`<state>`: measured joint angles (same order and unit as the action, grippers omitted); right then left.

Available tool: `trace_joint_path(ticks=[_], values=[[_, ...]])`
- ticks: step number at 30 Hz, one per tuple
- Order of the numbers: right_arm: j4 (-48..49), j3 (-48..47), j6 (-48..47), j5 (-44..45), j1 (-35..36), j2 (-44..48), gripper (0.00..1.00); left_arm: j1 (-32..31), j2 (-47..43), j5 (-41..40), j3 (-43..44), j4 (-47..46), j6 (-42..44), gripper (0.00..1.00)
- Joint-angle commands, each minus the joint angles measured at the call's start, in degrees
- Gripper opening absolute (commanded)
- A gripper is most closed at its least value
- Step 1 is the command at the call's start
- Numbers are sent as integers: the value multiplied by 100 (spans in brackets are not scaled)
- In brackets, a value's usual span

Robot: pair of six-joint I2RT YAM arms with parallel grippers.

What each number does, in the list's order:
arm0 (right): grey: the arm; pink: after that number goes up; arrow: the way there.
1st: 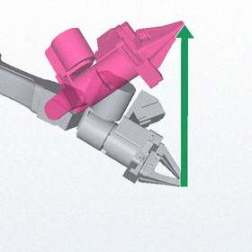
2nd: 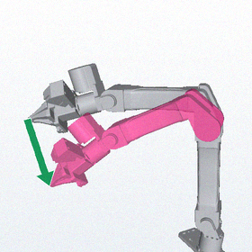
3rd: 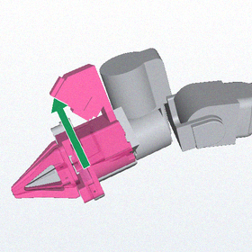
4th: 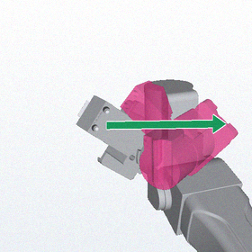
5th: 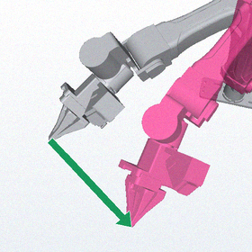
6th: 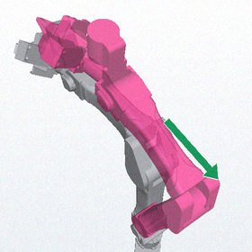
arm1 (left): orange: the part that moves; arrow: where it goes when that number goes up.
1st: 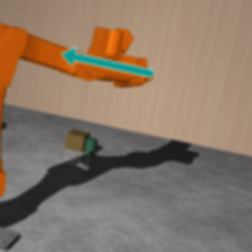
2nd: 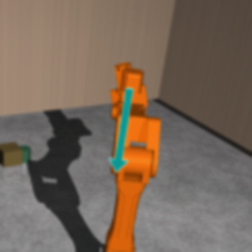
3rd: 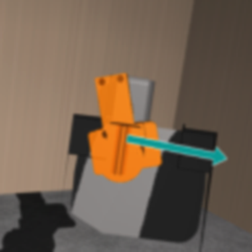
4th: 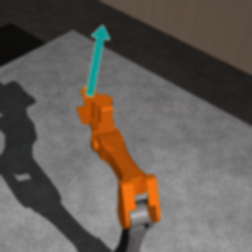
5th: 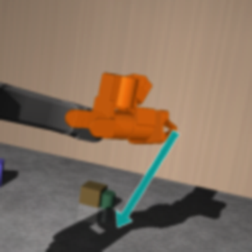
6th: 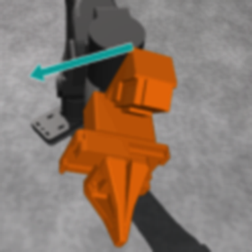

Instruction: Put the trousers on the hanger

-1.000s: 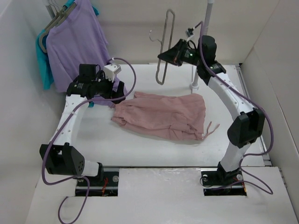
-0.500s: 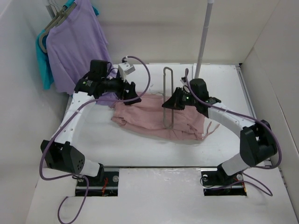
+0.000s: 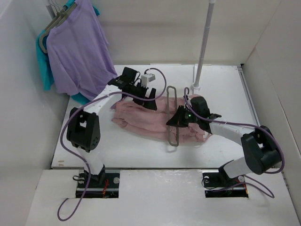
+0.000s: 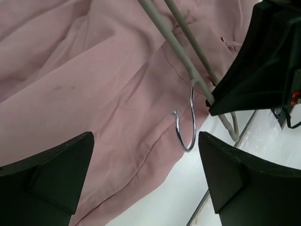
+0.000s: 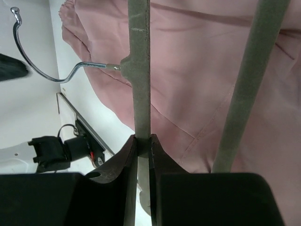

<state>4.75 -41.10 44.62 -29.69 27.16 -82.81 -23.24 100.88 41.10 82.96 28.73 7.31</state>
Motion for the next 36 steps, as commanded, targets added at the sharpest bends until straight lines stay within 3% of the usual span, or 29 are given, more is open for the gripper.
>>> trace_joint_path(ticks=[1, 5, 8, 9, 10, 11, 15, 16, 19, 20, 21, 24, 28, 29, 31, 33, 36], values=[[746, 67, 55, 51, 88, 195, 0, -311, 37, 195, 238, -35, -204, 89], [808, 67, 55, 51, 88, 142, 0, -506, 98, 337, 150, -96, -204, 73], [861, 67, 55, -1, 88, 142, 0, -567, 160, 337, 98, -148, -204, 47], [861, 67, 55, -1, 88, 90, 0, -567, 221, 337, 98, -148, -204, 38], [861, 67, 55, -1, 88, 89, 0, -567, 221, 276, 98, -148, -256, 11], [861, 67, 55, -1, 88, 89, 0, -567, 221, 276, 98, -148, -256, 0], [861, 67, 55, -177, -35, 89, 1, -567, 169, 144, 98, -209, -371, 0], [861, 119, 55, -238, -183, 150, 6, -567, 169, 144, 46, -210, -440, 0], [607, 120, 3, -431, -377, 361, 33, -567, 169, 38, 45, -210, -441, 0], [466, 42, -49, -432, -378, 536, 47, -567, 169, -40, 45, -210, -441, 0], [265, -29, -207, -432, -378, 642, 67, -567, 230, -93, 45, -210, -441, 0], [-868, -450, -628, -231, -492, 1158, 84, -567, 335, -321, 150, -131, -265, 0], [-2546, -978, -631, 1120, -790, 1986, 95, -698, 388, -524, 326, 53, -64, 0], [-2828, -1031, -560, 1811, -913, 2118, 97, -769, 388, -603, 326, 54, -63, 0], [-3418, -979, -341, 2317, -1439, 2355, 99, -856, 388, -708, 388, 115, -11, 0], [-3604, -717, -279, 2538, -2070, 2357, 99, -927, 388, -779, 441, 115, -10, 0], [-3509, -382, -165, 1979, -2626, 2050, 99, -1050, 441, -841, 502, 185, 103, 0]])
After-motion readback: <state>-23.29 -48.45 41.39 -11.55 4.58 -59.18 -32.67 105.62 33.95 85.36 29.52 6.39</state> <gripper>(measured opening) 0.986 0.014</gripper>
